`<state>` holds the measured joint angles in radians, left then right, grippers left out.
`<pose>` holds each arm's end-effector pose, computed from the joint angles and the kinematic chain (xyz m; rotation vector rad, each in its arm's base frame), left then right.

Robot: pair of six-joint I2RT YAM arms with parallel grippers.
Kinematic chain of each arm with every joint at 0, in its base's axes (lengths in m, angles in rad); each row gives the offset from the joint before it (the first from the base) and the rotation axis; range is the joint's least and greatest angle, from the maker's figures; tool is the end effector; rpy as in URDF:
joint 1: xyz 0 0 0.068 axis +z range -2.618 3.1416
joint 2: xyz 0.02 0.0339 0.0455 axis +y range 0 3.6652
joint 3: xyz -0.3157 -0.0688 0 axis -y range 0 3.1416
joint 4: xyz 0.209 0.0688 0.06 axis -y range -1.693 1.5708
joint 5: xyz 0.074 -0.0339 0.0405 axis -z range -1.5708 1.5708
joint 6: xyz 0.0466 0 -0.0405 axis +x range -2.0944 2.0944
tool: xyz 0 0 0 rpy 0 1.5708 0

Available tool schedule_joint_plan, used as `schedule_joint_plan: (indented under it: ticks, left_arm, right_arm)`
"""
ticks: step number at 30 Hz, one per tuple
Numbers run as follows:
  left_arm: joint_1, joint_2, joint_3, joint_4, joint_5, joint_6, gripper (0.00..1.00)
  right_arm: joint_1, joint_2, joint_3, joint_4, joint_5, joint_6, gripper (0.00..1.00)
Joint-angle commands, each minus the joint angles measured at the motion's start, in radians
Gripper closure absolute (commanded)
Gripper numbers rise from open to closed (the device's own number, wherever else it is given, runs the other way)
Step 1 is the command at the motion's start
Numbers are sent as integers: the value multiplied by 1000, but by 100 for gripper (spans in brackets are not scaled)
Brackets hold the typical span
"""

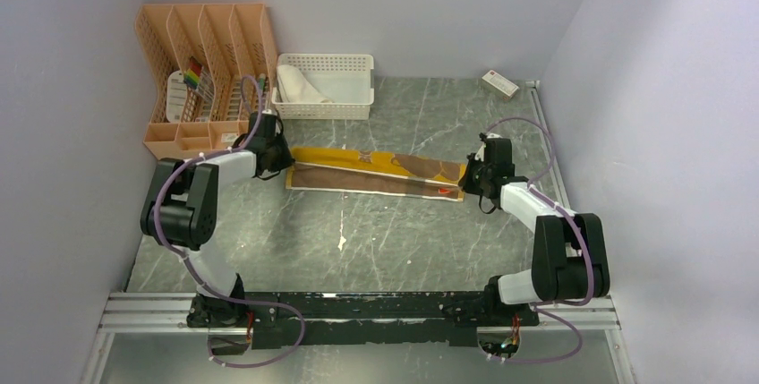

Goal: Roll the towels
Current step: Fold the towel at the center of the board.

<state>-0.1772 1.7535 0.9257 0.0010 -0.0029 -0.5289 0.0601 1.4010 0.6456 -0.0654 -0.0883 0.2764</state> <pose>0.3392 -0.0606 0.2219 -0.4252 2.3854 -0.3236 0.2413 0.0186 0.2369 0.2179 2.3939 0.2631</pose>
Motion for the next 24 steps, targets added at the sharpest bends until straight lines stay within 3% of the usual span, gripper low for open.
schedule_joint_plan:
  ticks: [1, 16, 24]
  left_arm:
    - [10, -42, -42, 21, -5, -3, 93]
    - [10, -211, -67, -46, 8, 12, 93]
    - [10, -248, -166, -35, 10, -9, 93]
  right_arm:
    - [-4, -25, -5, -35, 62, 3, 100]
    - [-4, -30, 5, -55, 82, 7, 100]
    - [-4, -34, 15, -88, 89, 4, 100]
